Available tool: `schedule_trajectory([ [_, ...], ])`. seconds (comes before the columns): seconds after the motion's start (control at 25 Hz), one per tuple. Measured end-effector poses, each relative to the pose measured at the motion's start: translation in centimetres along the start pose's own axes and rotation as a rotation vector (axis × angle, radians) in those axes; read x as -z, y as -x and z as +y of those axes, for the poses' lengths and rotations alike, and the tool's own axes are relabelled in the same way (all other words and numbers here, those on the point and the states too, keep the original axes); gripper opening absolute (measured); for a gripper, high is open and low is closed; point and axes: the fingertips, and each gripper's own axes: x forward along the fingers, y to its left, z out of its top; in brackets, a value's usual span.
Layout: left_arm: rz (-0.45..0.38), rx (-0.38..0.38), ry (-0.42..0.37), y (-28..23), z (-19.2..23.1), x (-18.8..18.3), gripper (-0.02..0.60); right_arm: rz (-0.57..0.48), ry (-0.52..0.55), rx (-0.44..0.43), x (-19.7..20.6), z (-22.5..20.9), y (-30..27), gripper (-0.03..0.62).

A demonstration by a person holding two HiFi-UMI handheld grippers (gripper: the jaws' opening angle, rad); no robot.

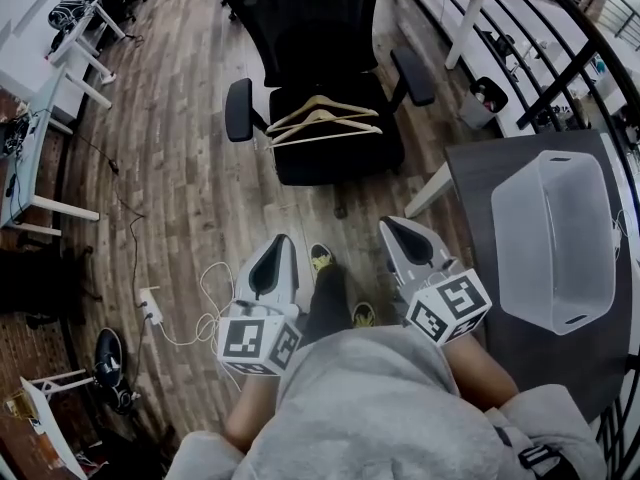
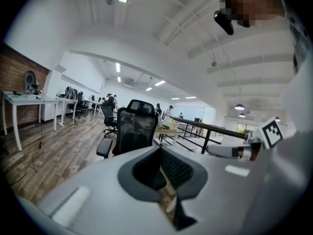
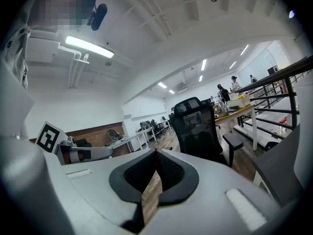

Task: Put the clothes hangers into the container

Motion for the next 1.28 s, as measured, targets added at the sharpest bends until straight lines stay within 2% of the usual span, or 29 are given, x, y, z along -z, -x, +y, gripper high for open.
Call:
schedule_trajectory([
  [0.4,0.03,0.037,0.024,-8.3,5.0,-2.4,0.011,0.036,-0.014,0.054,-1.8,-3.5,-7.9,0.0],
  [0.64,0.028,0.061,-0.016,-12.7,7.9,-4.4,0.011,0.047,-0.016,0.084,-3.1,-5.0,-12.5,-0.002],
  [1.28,0.017,0.11,0.012,-18.0,16.5,-7.1,0.011,0.059,0.015,0.11,-6.0,-3.7,-23.7,-0.002],
])
